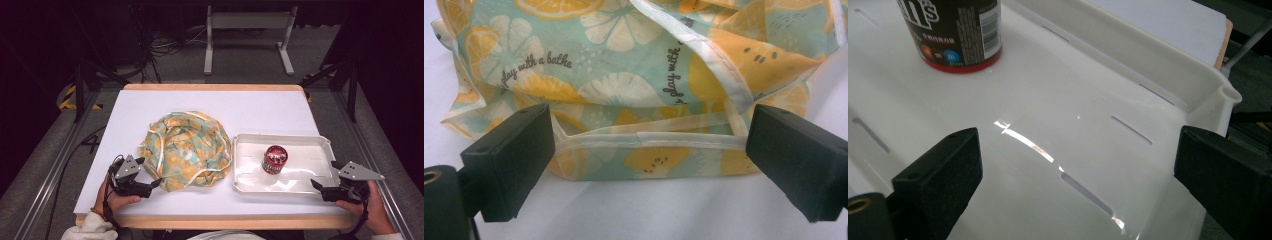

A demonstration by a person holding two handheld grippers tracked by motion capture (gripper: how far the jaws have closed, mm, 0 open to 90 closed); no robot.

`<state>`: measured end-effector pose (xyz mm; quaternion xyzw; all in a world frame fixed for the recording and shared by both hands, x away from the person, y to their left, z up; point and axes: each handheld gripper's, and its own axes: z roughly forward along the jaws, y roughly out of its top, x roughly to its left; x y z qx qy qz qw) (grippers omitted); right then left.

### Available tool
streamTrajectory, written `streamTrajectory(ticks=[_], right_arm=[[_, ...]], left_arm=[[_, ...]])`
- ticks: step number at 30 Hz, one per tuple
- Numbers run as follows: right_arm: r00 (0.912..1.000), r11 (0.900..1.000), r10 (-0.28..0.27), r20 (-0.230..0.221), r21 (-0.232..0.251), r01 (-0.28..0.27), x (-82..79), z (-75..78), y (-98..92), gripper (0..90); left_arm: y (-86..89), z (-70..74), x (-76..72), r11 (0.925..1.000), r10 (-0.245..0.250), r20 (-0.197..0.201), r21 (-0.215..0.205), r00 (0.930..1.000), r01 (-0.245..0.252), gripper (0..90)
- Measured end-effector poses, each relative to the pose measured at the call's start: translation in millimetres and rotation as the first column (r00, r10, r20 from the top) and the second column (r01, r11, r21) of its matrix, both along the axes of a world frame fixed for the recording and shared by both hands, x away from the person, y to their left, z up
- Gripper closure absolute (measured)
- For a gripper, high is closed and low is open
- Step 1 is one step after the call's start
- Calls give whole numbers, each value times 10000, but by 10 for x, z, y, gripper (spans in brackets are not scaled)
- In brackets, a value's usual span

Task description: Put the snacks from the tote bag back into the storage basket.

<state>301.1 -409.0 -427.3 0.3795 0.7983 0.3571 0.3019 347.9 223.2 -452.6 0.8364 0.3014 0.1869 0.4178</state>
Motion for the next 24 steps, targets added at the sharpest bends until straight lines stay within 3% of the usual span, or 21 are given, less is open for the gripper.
streamTrajectory(ticks=[24], right_arm=[[10000, 9998, 64, -73, 202, -62, 2, -21, -15, 64]], left_arm=[[3, -5, 13, 10000, -6, -58, 9, 10000, 7, 63]])
